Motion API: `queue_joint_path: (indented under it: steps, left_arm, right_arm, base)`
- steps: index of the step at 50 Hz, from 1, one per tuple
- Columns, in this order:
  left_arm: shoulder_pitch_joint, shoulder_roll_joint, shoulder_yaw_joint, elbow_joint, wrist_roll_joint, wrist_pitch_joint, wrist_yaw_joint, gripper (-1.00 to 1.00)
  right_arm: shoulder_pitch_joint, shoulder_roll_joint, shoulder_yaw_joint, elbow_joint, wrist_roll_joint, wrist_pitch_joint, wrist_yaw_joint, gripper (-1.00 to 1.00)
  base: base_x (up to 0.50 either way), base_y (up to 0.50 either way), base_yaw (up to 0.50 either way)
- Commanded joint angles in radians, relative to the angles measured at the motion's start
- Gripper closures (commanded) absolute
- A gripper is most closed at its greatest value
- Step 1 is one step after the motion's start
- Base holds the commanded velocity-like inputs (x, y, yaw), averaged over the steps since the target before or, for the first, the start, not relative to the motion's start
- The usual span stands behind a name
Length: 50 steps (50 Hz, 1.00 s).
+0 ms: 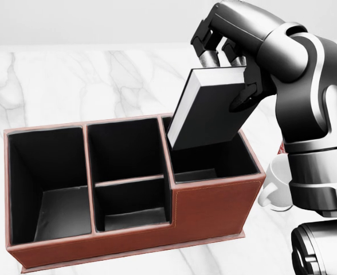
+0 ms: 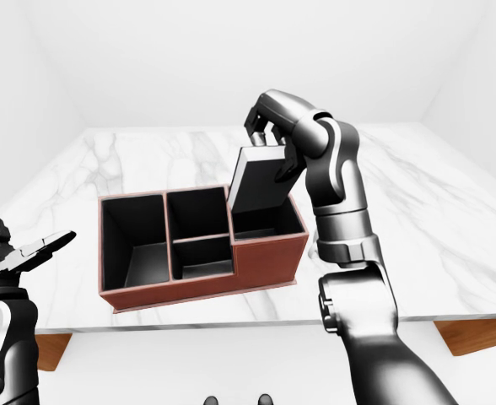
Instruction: Pick up the book and place it in the right compartment of the caddy.
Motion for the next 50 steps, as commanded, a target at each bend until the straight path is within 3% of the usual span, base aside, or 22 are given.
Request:
queue_joint_path:
  steps: [1,50]
  left_arm:
    - [-0.002,0.001,-0.001,0.001,0.001,0.000,0.002,-1.00]
    - [0.002,0.000,0.000,0.001,0.001,0.000,0.000,-1.00]
  right_arm:
    - [0.007,0.000,-0.013,0.027,0.004,0.000,0.000,1.00]
    - [0.018,-0.018,-0.017,0.138,0.032,0.000,-0.065,1.00]
  base:
    - [0.00,0.00,0.00]
    - [0.00,0.00,0.00]
